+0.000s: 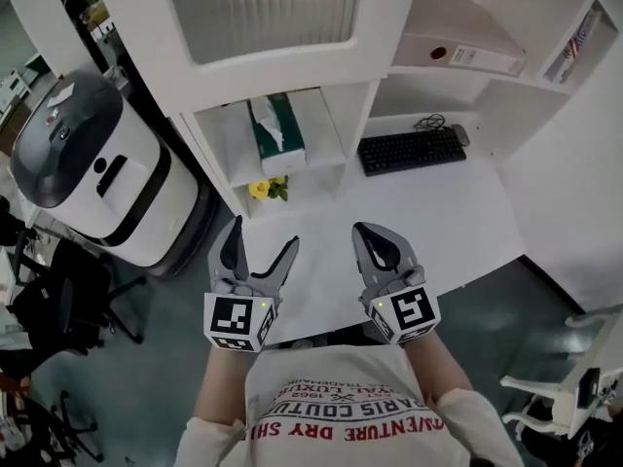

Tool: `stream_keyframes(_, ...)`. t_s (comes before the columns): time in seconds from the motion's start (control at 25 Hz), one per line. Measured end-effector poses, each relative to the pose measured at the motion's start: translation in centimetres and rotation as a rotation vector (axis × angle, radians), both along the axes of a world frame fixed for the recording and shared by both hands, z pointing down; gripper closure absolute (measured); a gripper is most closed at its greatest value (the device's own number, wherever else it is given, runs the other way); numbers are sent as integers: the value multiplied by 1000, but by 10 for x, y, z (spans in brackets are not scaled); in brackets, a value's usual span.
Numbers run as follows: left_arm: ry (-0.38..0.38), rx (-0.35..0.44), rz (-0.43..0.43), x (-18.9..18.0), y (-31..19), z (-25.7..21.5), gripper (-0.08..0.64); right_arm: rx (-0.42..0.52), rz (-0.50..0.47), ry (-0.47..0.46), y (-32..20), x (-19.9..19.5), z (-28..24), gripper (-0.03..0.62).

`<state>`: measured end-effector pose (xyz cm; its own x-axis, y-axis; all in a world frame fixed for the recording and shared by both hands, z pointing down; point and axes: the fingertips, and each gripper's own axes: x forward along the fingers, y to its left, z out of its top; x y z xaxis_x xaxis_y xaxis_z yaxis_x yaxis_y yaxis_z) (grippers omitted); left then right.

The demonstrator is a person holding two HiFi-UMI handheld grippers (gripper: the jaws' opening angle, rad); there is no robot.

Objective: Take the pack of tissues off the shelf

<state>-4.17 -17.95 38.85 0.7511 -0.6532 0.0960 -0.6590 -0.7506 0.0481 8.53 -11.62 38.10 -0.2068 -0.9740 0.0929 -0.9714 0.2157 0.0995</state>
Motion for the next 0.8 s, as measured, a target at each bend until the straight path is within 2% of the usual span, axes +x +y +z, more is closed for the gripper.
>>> stream_keyframes(0.52,-39,15,-366,52,-73,3,147,-9,-236,14,-68,74,5,592)
stream_keyframes(0.8,-42,-15,-461,66,-109,8,107,-23,-353,8,-90,83,16,592)
